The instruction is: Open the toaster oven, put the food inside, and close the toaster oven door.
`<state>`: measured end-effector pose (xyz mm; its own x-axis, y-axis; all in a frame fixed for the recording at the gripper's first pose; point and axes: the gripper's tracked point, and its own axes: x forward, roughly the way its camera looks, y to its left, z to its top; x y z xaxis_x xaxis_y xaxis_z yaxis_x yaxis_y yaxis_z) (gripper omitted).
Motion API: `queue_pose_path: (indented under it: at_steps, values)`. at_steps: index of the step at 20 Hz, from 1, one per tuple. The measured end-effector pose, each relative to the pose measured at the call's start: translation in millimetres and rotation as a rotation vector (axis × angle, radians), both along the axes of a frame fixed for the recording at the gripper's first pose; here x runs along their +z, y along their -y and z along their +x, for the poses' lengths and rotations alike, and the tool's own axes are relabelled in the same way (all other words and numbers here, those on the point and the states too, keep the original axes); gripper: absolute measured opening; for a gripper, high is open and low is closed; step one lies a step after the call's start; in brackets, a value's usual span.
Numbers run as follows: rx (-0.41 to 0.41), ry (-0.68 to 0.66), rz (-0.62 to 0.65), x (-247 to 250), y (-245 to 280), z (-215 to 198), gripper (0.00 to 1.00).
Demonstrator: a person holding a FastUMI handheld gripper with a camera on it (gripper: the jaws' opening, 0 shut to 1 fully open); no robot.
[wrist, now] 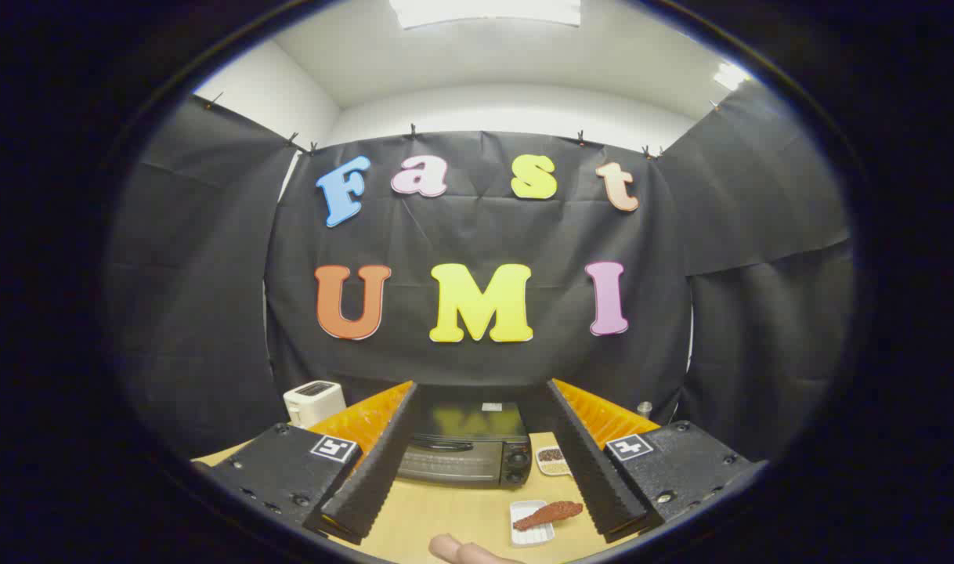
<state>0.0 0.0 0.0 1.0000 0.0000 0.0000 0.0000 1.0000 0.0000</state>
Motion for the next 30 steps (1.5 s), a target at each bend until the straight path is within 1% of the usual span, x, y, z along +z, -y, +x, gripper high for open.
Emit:
queue_pose_path:
  at_steps: [9,14,16,19,21,26,28,30]
  values:
    - [-0.006,0.004,-0.002,-1.9,0.9,-0.4,1.00]
    - [0.005,-0.013,-0.022,-8.7,-1.3,21.1,1.00]
    - [-0.003,-0.034,-0.035,-18.4,-1.5,40.5,1.00]
    - [0.007,-0.118,-0.034,-48.0,-10.4,77.6,1.00]
    - [0.019,-0.183,-0.038,-72.8,-18.1,106.5,1.00]
    - [0.021,-0.363,-0.012,-147.4,-33.3,176.3,1.00]
    - [0.030,-0.390,0.015,-168.4,-42.2,199.9,1.00]
    - [0.038,-0.419,0.016,-189.1,-52.1,218.5,1.00]
